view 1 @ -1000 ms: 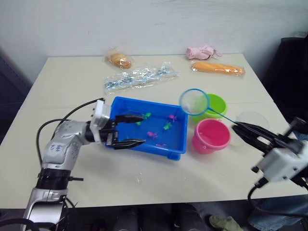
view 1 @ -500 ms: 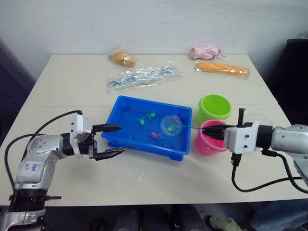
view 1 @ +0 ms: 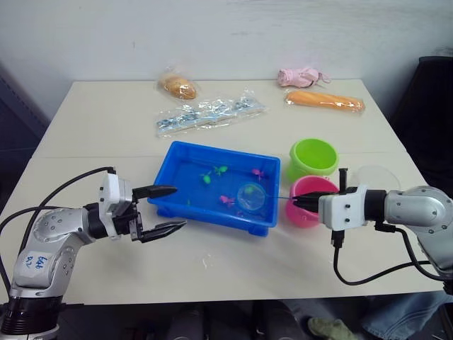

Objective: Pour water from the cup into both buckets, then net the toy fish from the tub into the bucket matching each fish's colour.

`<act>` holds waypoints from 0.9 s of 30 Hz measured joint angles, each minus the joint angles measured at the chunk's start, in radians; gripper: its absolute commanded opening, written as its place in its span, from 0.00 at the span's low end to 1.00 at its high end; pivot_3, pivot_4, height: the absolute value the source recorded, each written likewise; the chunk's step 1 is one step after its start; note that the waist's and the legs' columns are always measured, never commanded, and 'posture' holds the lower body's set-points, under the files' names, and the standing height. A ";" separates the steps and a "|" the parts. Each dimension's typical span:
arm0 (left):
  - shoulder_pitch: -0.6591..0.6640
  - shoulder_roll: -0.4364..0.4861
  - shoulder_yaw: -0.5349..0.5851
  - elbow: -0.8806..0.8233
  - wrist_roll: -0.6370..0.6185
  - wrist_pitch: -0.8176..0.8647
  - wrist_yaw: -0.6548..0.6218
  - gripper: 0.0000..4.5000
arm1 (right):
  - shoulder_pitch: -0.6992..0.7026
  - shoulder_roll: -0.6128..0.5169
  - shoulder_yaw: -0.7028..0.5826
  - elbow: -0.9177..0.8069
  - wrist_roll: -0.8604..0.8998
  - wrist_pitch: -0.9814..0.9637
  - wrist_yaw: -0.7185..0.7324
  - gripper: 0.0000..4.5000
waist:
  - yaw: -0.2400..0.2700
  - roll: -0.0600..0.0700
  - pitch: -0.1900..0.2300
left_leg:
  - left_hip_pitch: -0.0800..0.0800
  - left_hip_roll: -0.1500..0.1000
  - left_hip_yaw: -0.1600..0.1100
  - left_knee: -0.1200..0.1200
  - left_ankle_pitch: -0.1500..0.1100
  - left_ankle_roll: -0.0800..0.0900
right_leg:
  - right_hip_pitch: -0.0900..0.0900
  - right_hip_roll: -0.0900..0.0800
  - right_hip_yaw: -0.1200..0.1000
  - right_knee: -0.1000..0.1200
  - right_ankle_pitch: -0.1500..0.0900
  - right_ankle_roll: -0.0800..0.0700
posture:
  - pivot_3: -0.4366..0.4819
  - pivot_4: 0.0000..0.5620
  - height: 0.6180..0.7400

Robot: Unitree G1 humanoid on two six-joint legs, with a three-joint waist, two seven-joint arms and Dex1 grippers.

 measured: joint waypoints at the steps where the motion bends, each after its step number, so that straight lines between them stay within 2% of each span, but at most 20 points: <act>1: 0.000 0.000 0.001 0.001 0.000 0.000 0.000 0.99 | -0.011 0.003 0.003 0.000 -0.012 0.008 0.000 0.00 | 0.000 0.000 0.000 | 0.000 0.000 0.000 0.000 0.000 0.000 | 0.000 0.000 0.000 0.000 0.000 0.000 | 0.48 0.27 1.00; 13: 0.010 0.007 0.006 0.013 0.000 -0.001 -0.005 0.99 | -0.089 0.059 0.097 -0.014 -0.070 0.141 0.041 0.00 | -0.001 0.000 0.000 | 0.000 0.000 0.000 0.000 0.000 0.000 | 0.000 0.000 0.000 0.000 0.000 0.000 | 0.48 0.27 1.00; 23: 0.010 0.014 0.006 0.021 0.002 -0.002 -0.006 0.99 | -0.151 0.071 0.152 -0.104 -0.020 0.400 0.162 0.00 | -0.001 0.000 0.000 | 0.000 0.000 0.000 0.000 0.000 0.000 | 0.000 0.000 0.000 0.000 0.000 0.000 | 0.48 0.27 1.00; 27: 0.008 0.014 0.005 0.021 0.005 -0.003 -0.002 0.99 | -0.199 0.122 0.152 -0.120 0.038 0.532 0.167 0.00 | -0.001 0.000 0.000 | 0.000 0.000 0.000 0.000 0.000 -0.001 | -0.001 0.000 0.000 0.000 0.000 0.000 | 0.48 0.27 1.00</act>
